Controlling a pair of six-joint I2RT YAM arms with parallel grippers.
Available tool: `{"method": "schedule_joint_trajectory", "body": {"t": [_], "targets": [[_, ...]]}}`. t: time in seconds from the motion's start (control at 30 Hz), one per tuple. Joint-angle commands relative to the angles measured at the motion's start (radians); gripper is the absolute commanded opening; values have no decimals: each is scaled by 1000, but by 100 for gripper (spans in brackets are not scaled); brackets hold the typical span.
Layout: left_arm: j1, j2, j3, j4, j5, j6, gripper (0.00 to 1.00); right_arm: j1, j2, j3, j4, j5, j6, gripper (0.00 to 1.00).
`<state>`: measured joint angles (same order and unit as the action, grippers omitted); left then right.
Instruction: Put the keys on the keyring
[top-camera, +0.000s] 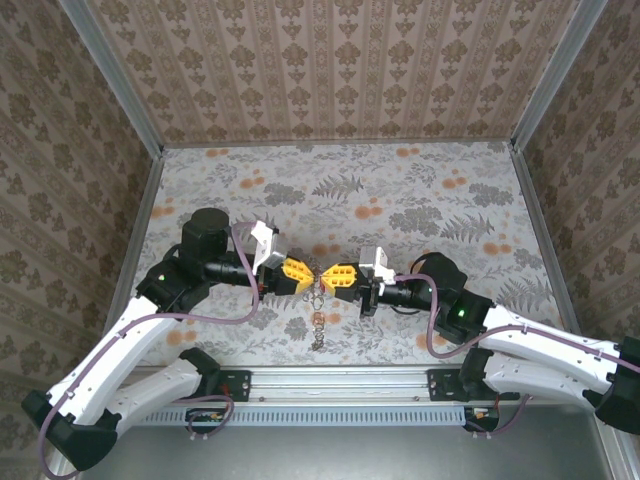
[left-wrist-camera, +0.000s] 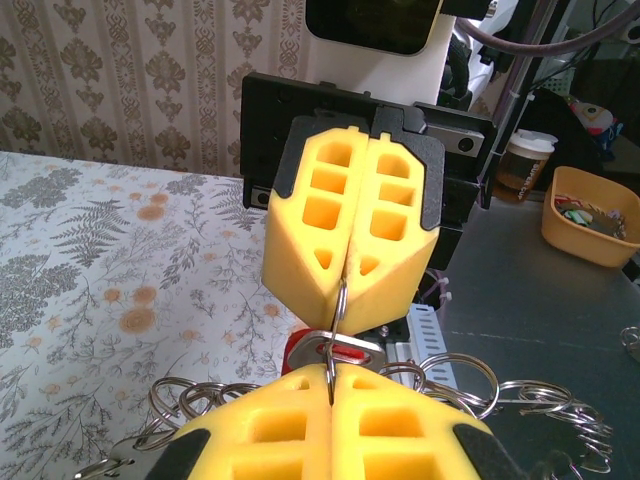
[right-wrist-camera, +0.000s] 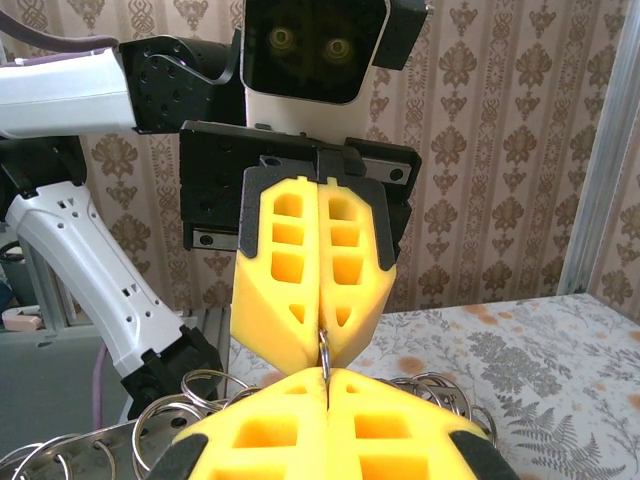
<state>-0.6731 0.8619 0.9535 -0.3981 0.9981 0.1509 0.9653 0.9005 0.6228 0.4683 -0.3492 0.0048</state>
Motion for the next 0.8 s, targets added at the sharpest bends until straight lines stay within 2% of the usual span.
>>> {"method": "schedule_joint_trajectory", "body": {"t": [0.0,0.77], "targets": [[-2,-26,16,65,46,13,0,-8,20,7,-18,-20,18,0],[-1,-43,0,110,33,-17,0,-11,43,9,-16,-56,14,0]]}}
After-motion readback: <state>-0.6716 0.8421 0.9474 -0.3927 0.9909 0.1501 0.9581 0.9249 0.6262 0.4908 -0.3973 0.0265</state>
